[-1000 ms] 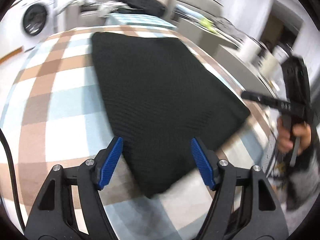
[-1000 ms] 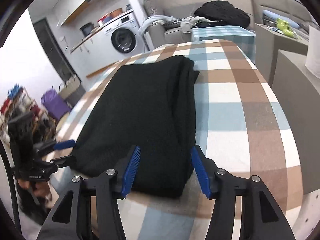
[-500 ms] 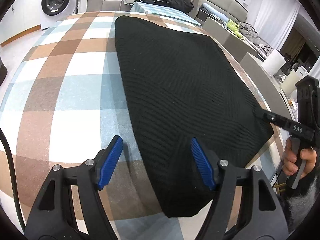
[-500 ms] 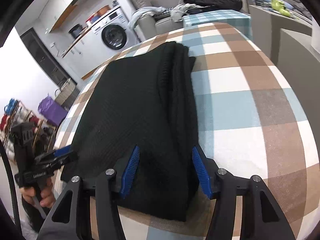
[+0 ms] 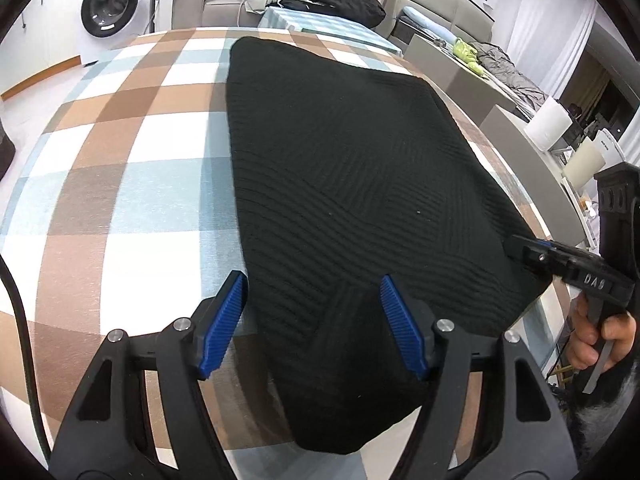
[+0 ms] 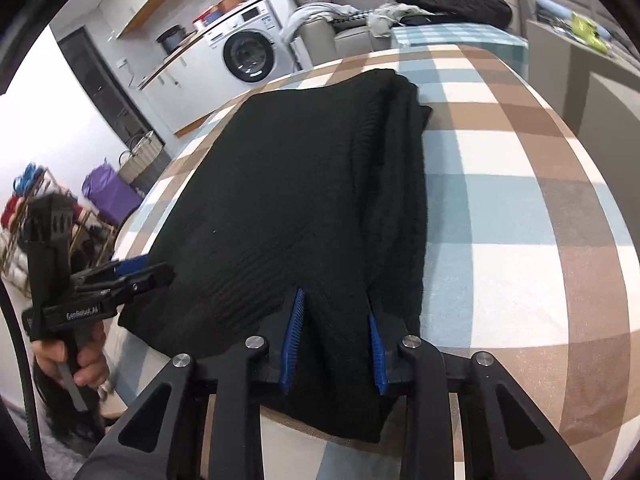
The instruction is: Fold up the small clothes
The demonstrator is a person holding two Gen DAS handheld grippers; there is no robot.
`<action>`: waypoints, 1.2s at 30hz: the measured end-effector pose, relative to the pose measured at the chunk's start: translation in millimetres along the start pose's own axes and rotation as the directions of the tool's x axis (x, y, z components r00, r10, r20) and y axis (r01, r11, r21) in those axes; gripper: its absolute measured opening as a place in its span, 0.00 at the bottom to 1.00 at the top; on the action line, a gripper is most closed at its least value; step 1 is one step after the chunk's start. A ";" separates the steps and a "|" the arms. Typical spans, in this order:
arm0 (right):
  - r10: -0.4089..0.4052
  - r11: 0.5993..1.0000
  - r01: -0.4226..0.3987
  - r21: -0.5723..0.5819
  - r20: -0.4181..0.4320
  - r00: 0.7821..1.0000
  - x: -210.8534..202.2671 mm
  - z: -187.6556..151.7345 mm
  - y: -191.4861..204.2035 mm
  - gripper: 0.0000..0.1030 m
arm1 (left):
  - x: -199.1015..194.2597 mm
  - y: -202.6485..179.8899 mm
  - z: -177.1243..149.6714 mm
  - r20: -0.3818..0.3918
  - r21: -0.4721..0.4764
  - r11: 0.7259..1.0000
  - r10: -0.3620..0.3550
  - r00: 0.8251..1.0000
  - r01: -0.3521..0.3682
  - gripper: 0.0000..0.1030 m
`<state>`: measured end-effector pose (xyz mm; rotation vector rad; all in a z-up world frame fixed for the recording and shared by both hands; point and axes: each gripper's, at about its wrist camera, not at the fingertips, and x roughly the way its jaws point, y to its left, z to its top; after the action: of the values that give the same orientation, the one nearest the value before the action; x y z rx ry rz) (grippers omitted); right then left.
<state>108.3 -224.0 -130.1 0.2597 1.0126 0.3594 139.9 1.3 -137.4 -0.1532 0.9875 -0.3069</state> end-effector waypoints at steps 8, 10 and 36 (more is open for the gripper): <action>-0.019 0.999 0.017 0.039 0.038 0.999 -13.0 3.7 -12.6 0.42 | -2.9 6.3 -3.4 -0.012 0.004 1.000 -0.009 1.000 0.009 0.65; -0.013 0.999 0.012 0.040 0.035 0.999 -9.4 3.2 -13.3 0.42 | -0.6 6.3 -4.5 -0.020 0.001 1.000 -0.009 1.000 0.009 0.65; -0.054 0.998 0.052 0.024 0.049 0.997 49.3 54.8 6.7 0.24 | 32.9 28.6 54.7 0.040 -0.013 0.999 0.040 0.998 -0.039 0.25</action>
<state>178.0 -200.2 -138.1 0.2605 0.9736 0.2922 207.9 17.1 -141.3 -0.1505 0.9514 -0.2607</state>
